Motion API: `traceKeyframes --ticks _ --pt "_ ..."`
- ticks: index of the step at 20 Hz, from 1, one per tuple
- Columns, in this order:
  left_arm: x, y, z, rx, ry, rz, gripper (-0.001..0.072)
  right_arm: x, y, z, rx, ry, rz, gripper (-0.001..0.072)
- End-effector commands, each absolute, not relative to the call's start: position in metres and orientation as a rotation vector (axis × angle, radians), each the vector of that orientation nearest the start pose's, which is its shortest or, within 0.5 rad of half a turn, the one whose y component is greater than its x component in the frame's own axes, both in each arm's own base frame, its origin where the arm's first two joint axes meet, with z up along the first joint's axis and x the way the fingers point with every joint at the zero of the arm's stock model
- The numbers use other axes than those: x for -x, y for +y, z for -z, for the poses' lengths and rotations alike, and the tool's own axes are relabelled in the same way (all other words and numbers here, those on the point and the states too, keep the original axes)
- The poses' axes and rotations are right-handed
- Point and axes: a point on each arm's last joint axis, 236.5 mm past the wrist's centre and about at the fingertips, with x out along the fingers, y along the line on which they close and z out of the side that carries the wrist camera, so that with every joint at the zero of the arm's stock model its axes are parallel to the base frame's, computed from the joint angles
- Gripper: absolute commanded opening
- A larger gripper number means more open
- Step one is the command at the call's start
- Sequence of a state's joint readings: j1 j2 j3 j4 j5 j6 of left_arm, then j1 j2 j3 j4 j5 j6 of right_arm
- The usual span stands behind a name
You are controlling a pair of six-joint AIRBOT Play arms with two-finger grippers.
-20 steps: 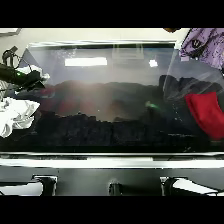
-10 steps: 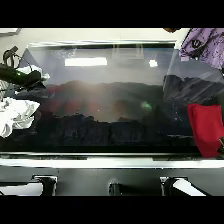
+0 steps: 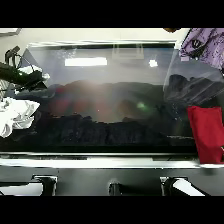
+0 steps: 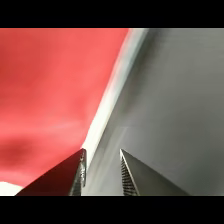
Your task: Fold the clothes and pants, and hang the long-sleeved shirts on hangers.
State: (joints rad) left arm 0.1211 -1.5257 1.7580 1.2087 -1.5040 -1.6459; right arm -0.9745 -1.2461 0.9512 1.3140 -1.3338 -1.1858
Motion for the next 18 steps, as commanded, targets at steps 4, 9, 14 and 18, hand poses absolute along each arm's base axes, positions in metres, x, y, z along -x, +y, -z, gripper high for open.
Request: traceKeyframes --ticks 4,9,14,18 --pt "-0.446 -0.030 -0.110 0.390 1.245 0.145 0.0019 -0.248 -0.289 -0.036 -0.781 0.964 0.894 0.0232" --pt "-0.453 -0.037 -0.115 0.324 1.198 0.194 0.0018 -0.401 -0.131 -0.075 -0.375 0.920 0.308 0.0033" --pt "-0.453 -0.054 -0.122 0.204 1.081 0.265 0.0017 -0.422 0.060 -0.077 -0.074 0.953 -0.133 0.0033" --pt "-0.435 -0.053 -0.110 0.177 1.025 0.225 0.0018 -0.408 0.132 -0.079 -0.007 0.944 -0.285 0.0033"
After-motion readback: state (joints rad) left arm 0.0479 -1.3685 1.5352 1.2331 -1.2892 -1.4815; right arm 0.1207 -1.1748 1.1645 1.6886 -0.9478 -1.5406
